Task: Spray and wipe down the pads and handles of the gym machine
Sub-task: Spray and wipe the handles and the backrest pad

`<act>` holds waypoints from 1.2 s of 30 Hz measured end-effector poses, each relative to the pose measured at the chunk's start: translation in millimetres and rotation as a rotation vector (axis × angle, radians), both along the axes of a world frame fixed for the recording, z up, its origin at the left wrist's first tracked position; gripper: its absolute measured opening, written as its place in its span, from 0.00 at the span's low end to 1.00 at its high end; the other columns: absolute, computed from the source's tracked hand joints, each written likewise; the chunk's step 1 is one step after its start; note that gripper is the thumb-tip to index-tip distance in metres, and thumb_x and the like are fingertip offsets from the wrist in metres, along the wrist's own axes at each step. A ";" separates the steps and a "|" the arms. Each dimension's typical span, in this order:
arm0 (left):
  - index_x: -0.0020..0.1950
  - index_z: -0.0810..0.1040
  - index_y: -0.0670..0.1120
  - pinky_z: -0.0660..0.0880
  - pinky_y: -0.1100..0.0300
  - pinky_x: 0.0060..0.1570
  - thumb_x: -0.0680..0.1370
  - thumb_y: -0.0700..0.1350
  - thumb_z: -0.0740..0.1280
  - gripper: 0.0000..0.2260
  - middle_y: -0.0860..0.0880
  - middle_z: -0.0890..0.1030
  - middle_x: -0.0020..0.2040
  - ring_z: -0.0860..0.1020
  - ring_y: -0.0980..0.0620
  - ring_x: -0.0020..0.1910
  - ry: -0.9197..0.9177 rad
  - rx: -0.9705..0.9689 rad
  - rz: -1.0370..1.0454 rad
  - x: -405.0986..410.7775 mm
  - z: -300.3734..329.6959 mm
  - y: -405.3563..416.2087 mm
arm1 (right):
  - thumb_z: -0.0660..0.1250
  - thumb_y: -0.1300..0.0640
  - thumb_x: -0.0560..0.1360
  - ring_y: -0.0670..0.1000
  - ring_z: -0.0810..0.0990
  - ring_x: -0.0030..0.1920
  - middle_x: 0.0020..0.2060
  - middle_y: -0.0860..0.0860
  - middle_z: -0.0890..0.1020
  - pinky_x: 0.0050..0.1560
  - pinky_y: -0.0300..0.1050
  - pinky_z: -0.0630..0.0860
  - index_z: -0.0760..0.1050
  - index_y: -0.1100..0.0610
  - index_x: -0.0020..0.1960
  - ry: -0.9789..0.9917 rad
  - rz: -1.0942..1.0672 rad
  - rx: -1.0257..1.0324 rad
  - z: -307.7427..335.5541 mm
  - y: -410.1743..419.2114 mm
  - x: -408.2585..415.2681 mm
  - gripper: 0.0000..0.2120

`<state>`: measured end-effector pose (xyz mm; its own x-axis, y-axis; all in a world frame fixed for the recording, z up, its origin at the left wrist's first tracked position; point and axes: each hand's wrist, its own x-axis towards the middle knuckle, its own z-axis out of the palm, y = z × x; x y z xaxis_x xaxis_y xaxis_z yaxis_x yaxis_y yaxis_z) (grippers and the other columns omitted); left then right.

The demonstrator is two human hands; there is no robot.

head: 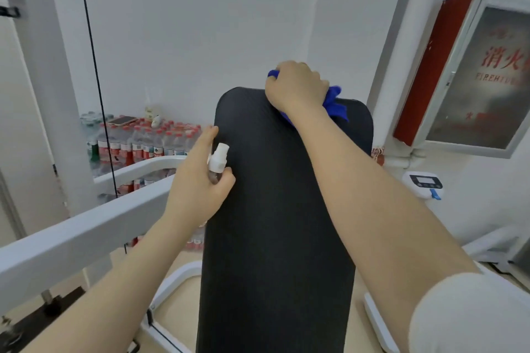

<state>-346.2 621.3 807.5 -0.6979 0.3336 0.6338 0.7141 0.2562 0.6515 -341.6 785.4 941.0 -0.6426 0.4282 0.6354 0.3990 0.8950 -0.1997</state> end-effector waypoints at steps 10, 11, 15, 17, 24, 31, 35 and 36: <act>0.74 0.58 0.45 0.63 0.63 0.61 0.75 0.39 0.65 0.29 0.48 0.63 0.74 0.64 0.54 0.69 -0.001 -0.005 0.126 -16.3 -34.3 -64.5 | 0.58 0.49 0.77 0.56 0.73 0.57 0.57 0.51 0.77 0.60 0.54 0.62 0.77 0.51 0.56 -0.237 0.317 0.731 -100.7 -99.0 -23.8 0.13; 0.73 0.59 0.45 0.64 0.61 0.62 0.75 0.39 0.65 0.29 0.48 0.63 0.73 0.64 0.53 0.70 -0.003 -0.003 0.124 -14.7 -37.2 -67.2 | 0.58 0.49 0.77 0.55 0.73 0.56 0.55 0.50 0.77 0.61 0.54 0.62 0.78 0.50 0.54 -0.347 0.344 0.769 -117.7 -104.7 -17.3 0.13; 0.72 0.62 0.44 0.60 0.60 0.65 0.74 0.40 0.66 0.27 0.49 0.61 0.74 0.62 0.52 0.72 0.001 -0.080 0.094 -7.7 -50.6 -69.8 | 0.60 0.46 0.75 0.50 0.75 0.49 0.46 0.46 0.80 0.55 0.48 0.64 0.79 0.49 0.47 -0.488 0.438 0.826 -170.6 -107.2 12.2 0.11; 0.72 0.63 0.45 0.60 0.64 0.62 0.75 0.41 0.66 0.26 0.51 0.60 0.75 0.61 0.58 0.69 0.043 -0.135 0.047 -0.2 -54.2 -66.1 | 0.69 0.45 0.69 0.50 0.78 0.45 0.43 0.47 0.81 0.50 0.48 0.67 0.81 0.49 0.44 -0.345 0.449 0.837 -173.8 -93.2 25.0 0.09; 0.72 0.63 0.49 0.71 0.63 0.50 0.75 0.43 0.66 0.26 0.54 0.55 0.76 0.76 0.52 0.57 0.085 -0.246 -0.027 23.0 -62.4 -39.4 | 0.71 0.54 0.64 0.60 0.78 0.43 0.49 0.58 0.79 0.46 0.54 0.73 0.79 0.56 0.49 0.113 0.110 0.537 -87.9 5.5 51.8 0.15; 0.68 0.68 0.45 0.76 0.60 0.31 0.72 0.42 0.69 0.25 0.49 0.55 0.76 0.79 0.51 0.40 0.284 -0.232 -0.094 41.3 -60.2 6.3 | 0.66 0.53 0.67 0.58 0.75 0.42 0.50 0.57 0.77 0.40 0.46 0.68 0.77 0.54 0.53 0.077 0.209 0.373 -167.3 15.2 94.1 0.15; 0.67 0.66 0.47 0.75 0.61 0.28 0.73 0.49 0.62 0.23 0.48 0.57 0.75 0.78 0.53 0.33 0.315 -0.240 -0.129 49.6 -70.8 9.2 | 0.70 0.51 0.66 0.56 0.77 0.41 0.49 0.54 0.79 0.40 0.47 0.71 0.78 0.53 0.54 -0.162 0.435 0.498 -222.4 11.0 125.7 0.17; 0.67 0.66 0.47 0.76 0.59 0.28 0.73 0.47 0.63 0.23 0.48 0.57 0.75 0.78 0.52 0.34 0.306 -0.255 -0.134 49.7 -75.9 7.6 | 0.70 0.52 0.65 0.56 0.77 0.41 0.48 0.55 0.79 0.40 0.47 0.71 0.78 0.54 0.53 -0.133 0.400 0.527 -205.9 20.3 121.6 0.17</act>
